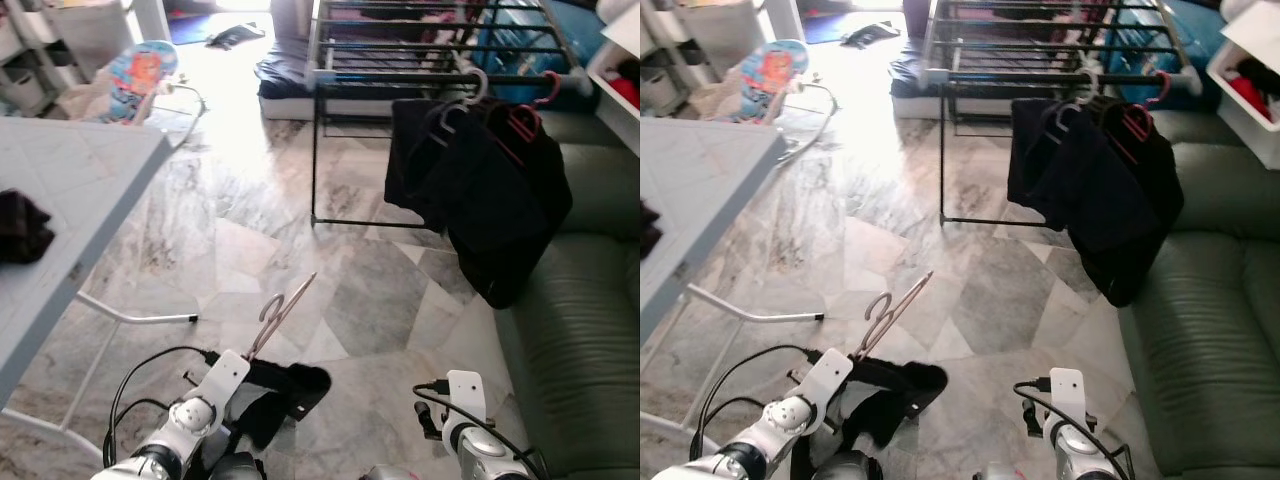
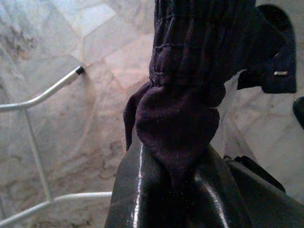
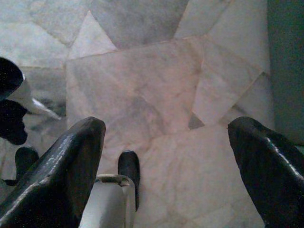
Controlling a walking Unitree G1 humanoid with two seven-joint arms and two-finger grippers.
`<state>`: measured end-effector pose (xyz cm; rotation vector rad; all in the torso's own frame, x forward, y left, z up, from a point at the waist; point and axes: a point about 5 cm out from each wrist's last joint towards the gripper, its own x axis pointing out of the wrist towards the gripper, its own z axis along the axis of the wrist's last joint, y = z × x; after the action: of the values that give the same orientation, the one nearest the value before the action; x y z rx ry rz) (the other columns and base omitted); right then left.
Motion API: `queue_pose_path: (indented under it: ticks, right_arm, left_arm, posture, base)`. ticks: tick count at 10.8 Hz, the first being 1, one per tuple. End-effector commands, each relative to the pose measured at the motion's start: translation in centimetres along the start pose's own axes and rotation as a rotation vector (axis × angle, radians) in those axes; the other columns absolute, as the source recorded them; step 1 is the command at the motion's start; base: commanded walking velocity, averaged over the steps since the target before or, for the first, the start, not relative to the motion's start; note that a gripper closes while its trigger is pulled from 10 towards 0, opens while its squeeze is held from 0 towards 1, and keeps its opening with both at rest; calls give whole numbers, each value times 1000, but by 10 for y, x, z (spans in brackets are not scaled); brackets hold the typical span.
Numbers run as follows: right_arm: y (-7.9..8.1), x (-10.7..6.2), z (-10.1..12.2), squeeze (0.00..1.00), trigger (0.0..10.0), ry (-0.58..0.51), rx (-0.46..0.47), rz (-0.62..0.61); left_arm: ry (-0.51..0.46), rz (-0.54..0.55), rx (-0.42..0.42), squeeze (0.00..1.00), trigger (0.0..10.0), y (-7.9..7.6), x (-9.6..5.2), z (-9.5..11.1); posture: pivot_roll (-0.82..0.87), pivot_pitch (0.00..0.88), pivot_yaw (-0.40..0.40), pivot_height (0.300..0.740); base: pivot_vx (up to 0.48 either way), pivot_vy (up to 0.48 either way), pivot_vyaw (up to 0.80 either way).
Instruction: Hang hanger
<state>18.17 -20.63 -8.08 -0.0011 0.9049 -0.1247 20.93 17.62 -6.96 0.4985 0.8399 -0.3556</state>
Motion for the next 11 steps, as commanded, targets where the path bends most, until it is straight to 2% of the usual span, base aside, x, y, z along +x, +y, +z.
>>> queue_pose_path:
  ticks: [1, 3, 6, 11]
  right_arm:
    - [0, 0, 2, 0, 10000, -8, -5, 5]
    - [1, 0, 2, 0, 10000, -2, -13, 6]
    - [1, 0, 2, 0, 10000, -2, -20, 10]
    - [2, 1, 5, 0, 10000, -6, -39, 20]
  left_arm:
    - [-12, 1, -12, 0, 10000, 1, 0, 1]
    - [-12, -6, -12, 0, 10000, -1, 0, 0]
    - [-12, -6, -14, 0, 10000, 0, 0, 0]
    - [-4, 2, -21, 0, 10000, 1, -1, -2]
  posture:
    - [-94, 0, 6, 740]
    - [-94, 0, 5, 740]
    - [-93, 0, 1, 740]
    - [-85, 0, -8, 740]
  base:
    - [0, 0, 0]
    - [0, 0, 0]
    - [-260, 0, -513]
    - [-306, 0, 0]
